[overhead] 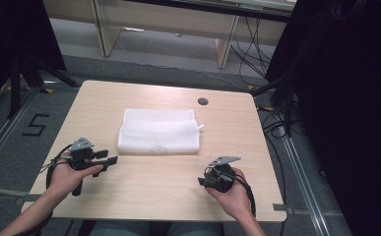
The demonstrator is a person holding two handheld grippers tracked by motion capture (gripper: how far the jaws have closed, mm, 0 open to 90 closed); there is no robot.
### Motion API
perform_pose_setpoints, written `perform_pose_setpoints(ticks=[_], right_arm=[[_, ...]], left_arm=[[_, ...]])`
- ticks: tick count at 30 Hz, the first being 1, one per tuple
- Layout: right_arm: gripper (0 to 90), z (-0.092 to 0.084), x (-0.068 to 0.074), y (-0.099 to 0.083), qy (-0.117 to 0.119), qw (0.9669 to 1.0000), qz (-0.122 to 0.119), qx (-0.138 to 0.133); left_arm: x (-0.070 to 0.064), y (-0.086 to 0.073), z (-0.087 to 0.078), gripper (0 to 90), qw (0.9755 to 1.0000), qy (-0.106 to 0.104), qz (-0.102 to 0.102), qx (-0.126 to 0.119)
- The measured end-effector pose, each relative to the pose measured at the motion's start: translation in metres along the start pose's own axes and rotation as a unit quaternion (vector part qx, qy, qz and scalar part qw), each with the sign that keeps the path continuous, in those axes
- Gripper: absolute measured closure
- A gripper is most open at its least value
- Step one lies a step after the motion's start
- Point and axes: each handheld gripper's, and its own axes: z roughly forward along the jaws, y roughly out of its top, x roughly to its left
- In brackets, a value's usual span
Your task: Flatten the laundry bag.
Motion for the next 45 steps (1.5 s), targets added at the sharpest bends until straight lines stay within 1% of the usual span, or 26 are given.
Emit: perform_pose_setpoints(ticks=[1, 2, 6, 7, 9, 12, 13, 14, 16, 17, 20, 21, 22, 24, 25, 26, 28, 31, 33, 34, 36, 38, 41, 42, 44, 45], right_arm=[[65.6, -0.002, -0.002, 0.000, -0.003, 1.0000, -0.002, 0.008], [64.9, 0.000, -0.002, 0.000, 0.000, 0.9998, 0.020, -0.001], [63.4, -0.002, -0.005, 0.000, -0.006, 0.9999, 0.011, 0.004], [62.9, -0.003, -0.004, 0.000, -0.012, 0.9997, 0.022, 0.004], [63.4, -0.004, -0.003, 0.000, -0.013, 0.9996, 0.026, 0.006], [65.8, -0.004, -0.002, 0.001, -0.020, 0.9996, 0.018, 0.002], [68.0, -0.003, -0.004, 0.001, -0.022, 0.9997, -0.001, -0.006], [70.4, -0.005, -0.003, 0.002, -0.023, 0.9997, 0.008, 0.003], [72.7, -0.003, -0.003, 0.002, -0.024, 0.9996, 0.011, -0.009], [77.1, -0.005, -0.005, 0.005, -0.031, 0.9995, 0.007, -0.004], [79.2, -0.005, -0.008, 0.010, -0.039, 0.9993, -0.001, 0.001], [79.1, -0.002, -0.008, 0.011, -0.041, 0.9991, 0.001, -0.008], [76.5, -0.001, -0.012, 0.018, -0.052, 0.9987, -0.002, 0.004], [75.6, 0.002, -0.015, 0.019, -0.054, 0.9985, -0.009, 0.003], [73.7, 0.006, -0.019, 0.025, -0.057, 0.9983, 0.010, -0.002], [73.2, 0.008, -0.020, 0.028, -0.057, 0.9982, 0.015, -0.003], [72.7, 0.010, -0.022, 0.031, -0.058, 0.9981, 0.018, -0.006], [68.6, 0.018, -0.029, 0.048, -0.057, 0.9978, 0.030, -0.010], [68.1, 0.018, -0.030, 0.051, -0.061, 0.9975, 0.035, -0.007], [66.4, 0.023, -0.033, 0.059, -0.060, 0.9970, 0.047, -0.015], [64.2, 0.028, -0.035, 0.066, -0.058, 0.9967, 0.052, -0.020], [63.1, 0.030, -0.037, 0.069, -0.057, 0.9970, 0.050, -0.014], [60.5, 0.039, -0.041, 0.077, -0.050, 0.9965, 0.066, -0.008], [59.3, 0.046, -0.042, 0.081, -0.055, 0.9960, 0.069, -0.014], [57.8, 0.050, -0.044, 0.084, -0.048, 0.9962, 0.073, -0.004], [56.9, 0.053, -0.043, 0.085, -0.055, 0.9955, 0.077, -0.009]], left_arm=[[0.000, 0.000, 0.000, 47.4, 1.0000, 0.001, 0.001, 0.000], [0.000, 0.000, 0.001, 48.2, 1.0000, -0.001, -0.001, -0.001], [-0.001, 0.000, 0.000, 51.2, 1.0000, 0.002, 0.001, 0.000], [0.000, -0.001, -0.001, 51.7, 1.0000, 0.003, 0.001, -0.003], [0.000, -0.001, -0.001, 52.1, 1.0000, 0.004, -0.002, -0.002], [0.000, 0.001, -0.002, 53.5, 0.9999, 0.010, 0.001, -0.006], [0.000, 0.001, -0.002, 53.9, 0.9999, 0.010, 0.001, -0.006], [0.001, 0.001, 0.000, 54.5, 0.9999, 0.007, 0.000, -0.009], [0.001, 0.000, 0.001, 55.1, 1.0000, 0.007, 0.002, -0.002], [0.001, 0.001, 0.002, 56.0, 1.0000, 0.009, 0.000, 0.000], [0.004, 0.003, 0.002, 56.3, 0.9998, 0.019, -0.005, -0.003], [0.005, 0.005, 0.003, 56.3, 0.9998, 0.021, -0.003, -0.005], [0.007, 0.008, 0.004, 55.7, 0.9997, 0.024, -0.007, -0.006], [0.009, 0.010, 0.005, 54.7, 0.9996, 0.026, -0.008, -0.006], [0.010, 0.013, 0.007, 54.1, 0.9996, 0.025, -0.008, -0.006], [0.011, 0.016, 0.011, 53.6, 0.9996, 0.026, -0.012, -0.008], [0.012, 0.018, 0.013, 53.1, 0.9996, 0.025, -0.014, -0.006], [0.010, 0.023, 0.021, 51.2, 0.9996, 0.018, -0.023, -0.008], [0.009, 0.025, 0.025, 50.8, 0.9996, 0.013, -0.023, -0.005], [0.008, 0.026, 0.028, 49.8, 0.9997, 0.011, -0.021, -0.002], [0.007, 0.026, 0.031, 49.6, 0.9998, 0.010, -0.019, -0.003], [0.007, 0.028, 0.034, 49.6, 0.9998, 0.013, -0.018, -0.004], [0.010, 0.031, 0.035, 50.0, 0.9997, 0.017, -0.019, -0.004], [0.011, 0.032, 0.037, 50.0, 0.9995, 0.014, -0.029, -0.001], [0.012, 0.030, 0.041, 50.0, 0.9993, 0.007, -0.036, 0.004], [0.013, 0.029, 0.044, 50.0, 0.9992, 0.008, -0.038, 0.008]])
